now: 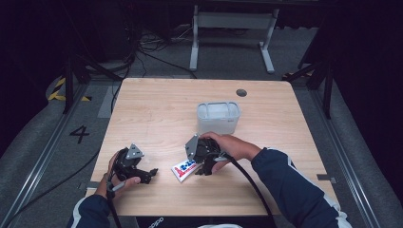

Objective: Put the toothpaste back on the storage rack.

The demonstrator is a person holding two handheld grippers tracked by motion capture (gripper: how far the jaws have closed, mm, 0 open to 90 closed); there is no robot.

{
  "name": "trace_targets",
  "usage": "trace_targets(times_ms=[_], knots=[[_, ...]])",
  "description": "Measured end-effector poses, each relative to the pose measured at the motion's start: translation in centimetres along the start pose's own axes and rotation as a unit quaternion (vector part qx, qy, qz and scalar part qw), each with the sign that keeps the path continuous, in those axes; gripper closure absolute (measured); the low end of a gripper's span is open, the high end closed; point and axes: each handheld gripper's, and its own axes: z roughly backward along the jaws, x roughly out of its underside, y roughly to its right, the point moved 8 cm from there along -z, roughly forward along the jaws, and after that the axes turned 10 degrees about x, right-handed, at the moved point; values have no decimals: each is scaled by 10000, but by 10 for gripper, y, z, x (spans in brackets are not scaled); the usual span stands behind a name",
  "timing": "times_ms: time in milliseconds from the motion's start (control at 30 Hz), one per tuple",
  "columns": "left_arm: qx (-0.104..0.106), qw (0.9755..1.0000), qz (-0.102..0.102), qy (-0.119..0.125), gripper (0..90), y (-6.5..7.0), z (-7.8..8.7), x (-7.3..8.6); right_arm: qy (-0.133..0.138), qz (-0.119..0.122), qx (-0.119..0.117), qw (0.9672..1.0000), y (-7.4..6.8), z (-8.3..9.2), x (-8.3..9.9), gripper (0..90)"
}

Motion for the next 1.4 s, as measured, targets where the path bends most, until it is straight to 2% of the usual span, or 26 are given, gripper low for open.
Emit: trace_targets(times_ms=[100, 167, 333, 500, 600, 833, 1133, 1400], knots=[[-16, 10000, -8, 12, 5, 0, 0, 0, -94, 35, -13, 9999, 1, -5, 0, 257], [-13, 10000, -9, 3, 5, 0, 0, 0, -272, 94, -87, 9995, 2, -13, 2, 265], [-9, 10000, -14, 30, 5, 0, 0, 0, -331, 84, -190, 9992, 2, -20, 1, 276], [-8, 10000, -12, 29, 4, 0, 0, 0, -295, 59, -210, 9993, 2, -21, -4, 349], [-9, 10000, -13, 28, 5, 0, 0, 0, -335, 129, -261, 9990, 3, -21, -5, 356], [-7, 10000, -11, 27, 5, 0, 0, 0, -551, 141, -432, 9974, 6, -21, -5, 456], [-4, 10000, -29, 27, 4, -1, 0, 0, -640, 244, -346, 9970, 7, -20, -5, 555], [-5, 10000, -29, 27, 4, -1, 0, 0, -501, 82, -300, 9983, 8, -17, -4, 609]])
